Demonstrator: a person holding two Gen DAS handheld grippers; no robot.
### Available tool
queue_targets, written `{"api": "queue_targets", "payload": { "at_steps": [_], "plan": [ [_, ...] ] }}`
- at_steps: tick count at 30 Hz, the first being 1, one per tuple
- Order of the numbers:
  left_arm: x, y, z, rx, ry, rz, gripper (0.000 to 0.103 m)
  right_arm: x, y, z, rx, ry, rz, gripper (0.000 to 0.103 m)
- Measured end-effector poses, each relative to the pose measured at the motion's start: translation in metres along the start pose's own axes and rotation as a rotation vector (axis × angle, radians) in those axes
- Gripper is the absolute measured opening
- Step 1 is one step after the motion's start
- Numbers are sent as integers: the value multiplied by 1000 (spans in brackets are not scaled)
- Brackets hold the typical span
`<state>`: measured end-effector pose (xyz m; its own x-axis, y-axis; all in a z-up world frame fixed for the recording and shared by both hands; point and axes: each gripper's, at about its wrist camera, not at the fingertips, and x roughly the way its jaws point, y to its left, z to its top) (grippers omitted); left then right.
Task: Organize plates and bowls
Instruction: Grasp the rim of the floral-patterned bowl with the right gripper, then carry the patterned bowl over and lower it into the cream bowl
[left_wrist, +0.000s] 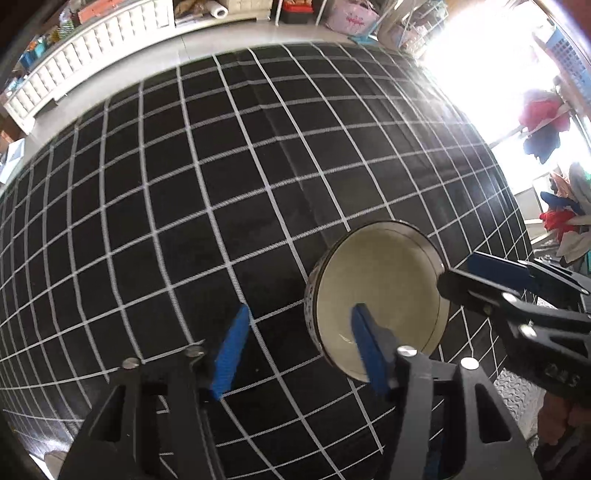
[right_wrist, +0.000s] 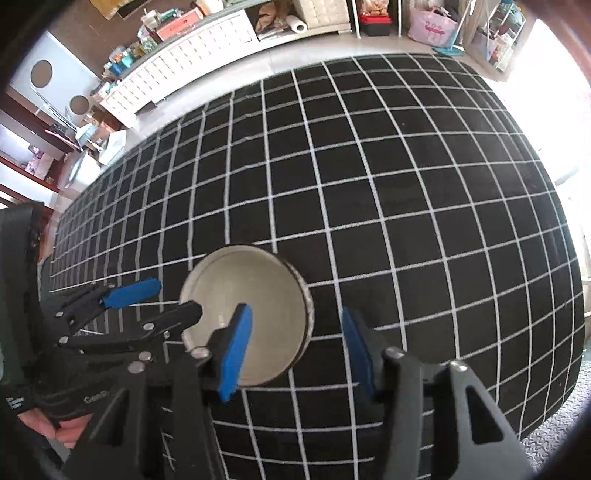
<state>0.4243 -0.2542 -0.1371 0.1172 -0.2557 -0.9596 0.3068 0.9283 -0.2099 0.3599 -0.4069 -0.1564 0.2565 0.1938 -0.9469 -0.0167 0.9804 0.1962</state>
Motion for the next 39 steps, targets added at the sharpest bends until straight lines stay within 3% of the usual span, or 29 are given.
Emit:
{"api": "queue_targets", "payload": {
  "at_steps": [8,14,18,26,39],
  "plan": [
    [16,-7,-1,42,22,29,24,14,-4,-7,-23,30,-30,16],
    [28,-17,-4,71,36,36,12,17,-6,-9,-7,52,-21,12],
    [38,-40,-6,88,28,74,11,19,-7,-10,-4,57,-54,11],
    [28,-45,-15,47,35,73,11,9,8,-20,45,48,-43,10],
    [-56,-30,-61,16,-47,51,11,-52,60,-52,34,-4,-49,10]
  ]
}}
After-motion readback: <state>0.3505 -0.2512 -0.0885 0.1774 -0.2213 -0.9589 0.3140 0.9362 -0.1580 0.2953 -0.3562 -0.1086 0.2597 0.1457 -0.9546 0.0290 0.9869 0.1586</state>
